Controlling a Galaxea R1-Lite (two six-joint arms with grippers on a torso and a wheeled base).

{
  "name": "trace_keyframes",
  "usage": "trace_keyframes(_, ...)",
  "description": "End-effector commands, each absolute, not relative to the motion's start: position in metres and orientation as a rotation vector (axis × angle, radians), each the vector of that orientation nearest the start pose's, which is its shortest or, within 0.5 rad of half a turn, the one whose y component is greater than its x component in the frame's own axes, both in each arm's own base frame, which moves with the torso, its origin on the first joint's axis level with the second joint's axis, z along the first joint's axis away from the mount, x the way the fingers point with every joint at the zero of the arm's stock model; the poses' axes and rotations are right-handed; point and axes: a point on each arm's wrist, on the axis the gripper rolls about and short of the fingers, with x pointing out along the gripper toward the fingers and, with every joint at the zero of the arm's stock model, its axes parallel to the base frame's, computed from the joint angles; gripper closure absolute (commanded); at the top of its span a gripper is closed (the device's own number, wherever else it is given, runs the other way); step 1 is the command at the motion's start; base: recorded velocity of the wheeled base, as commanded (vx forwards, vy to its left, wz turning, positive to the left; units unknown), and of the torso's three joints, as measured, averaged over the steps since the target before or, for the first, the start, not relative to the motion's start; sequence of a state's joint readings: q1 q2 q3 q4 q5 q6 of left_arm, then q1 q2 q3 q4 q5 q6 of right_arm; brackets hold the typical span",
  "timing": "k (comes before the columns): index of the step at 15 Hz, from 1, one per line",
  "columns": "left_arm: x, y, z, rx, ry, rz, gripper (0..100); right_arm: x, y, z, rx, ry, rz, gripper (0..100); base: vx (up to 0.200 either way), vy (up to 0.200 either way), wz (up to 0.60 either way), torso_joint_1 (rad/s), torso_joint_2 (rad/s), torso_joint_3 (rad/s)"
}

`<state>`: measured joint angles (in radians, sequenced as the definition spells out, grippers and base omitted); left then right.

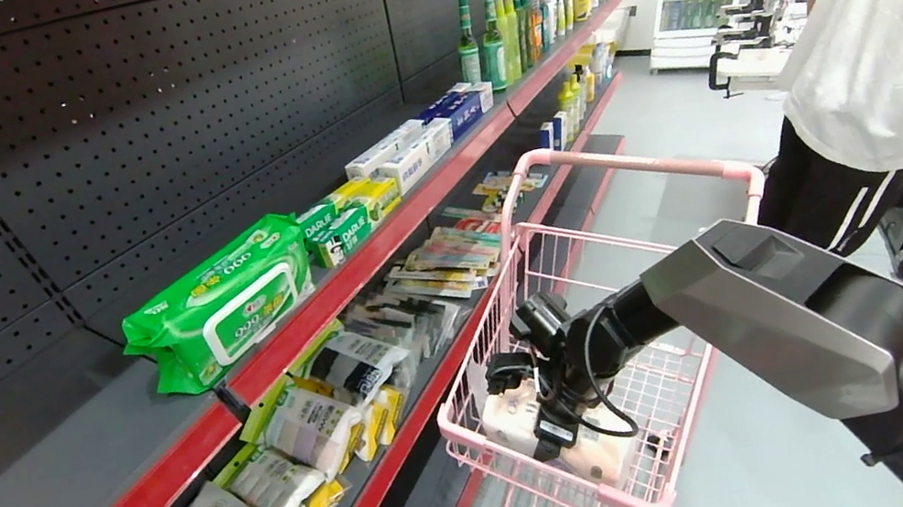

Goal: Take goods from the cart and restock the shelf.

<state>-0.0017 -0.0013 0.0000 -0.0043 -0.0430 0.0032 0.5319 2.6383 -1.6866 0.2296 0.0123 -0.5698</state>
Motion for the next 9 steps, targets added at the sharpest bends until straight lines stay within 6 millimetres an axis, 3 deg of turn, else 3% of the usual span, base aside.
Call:
trace_keyframes(1,-0.0228,-0.0009,0.0760,0.003,-0.005,-0.044,0,0.3996,0.2396,-0.0517,-0.811,0.999,0.806,0,0.000,0.000,0.00,0.000,0.00,0.000)
trace_keyframes(5,-0.0228,-0.0009,0.0760,0.003,-0.005,-0.044,0,0.4042,0.2412,-0.0442,-0.872,1.019,0.790,0,0.000,0.000,0.00,0.000,0.00,0.000)
trace_keyframes(8,-0.0228,-0.0009,0.0760,0.003,-0.005,-0.044,0,0.4056,0.2379,-0.0511,-0.894,1.036,0.766,0,0.000,0.000,0.00,0.000,0.00,0.000)
trace_keyframes(9,-0.0228,-0.0009,0.0760,0.003,-0.005,-0.044,0,0.4047,0.2367,-0.0529,-0.892,1.047,0.769,100,0.000,0.000,0.00,0.000,0.00,0.000)
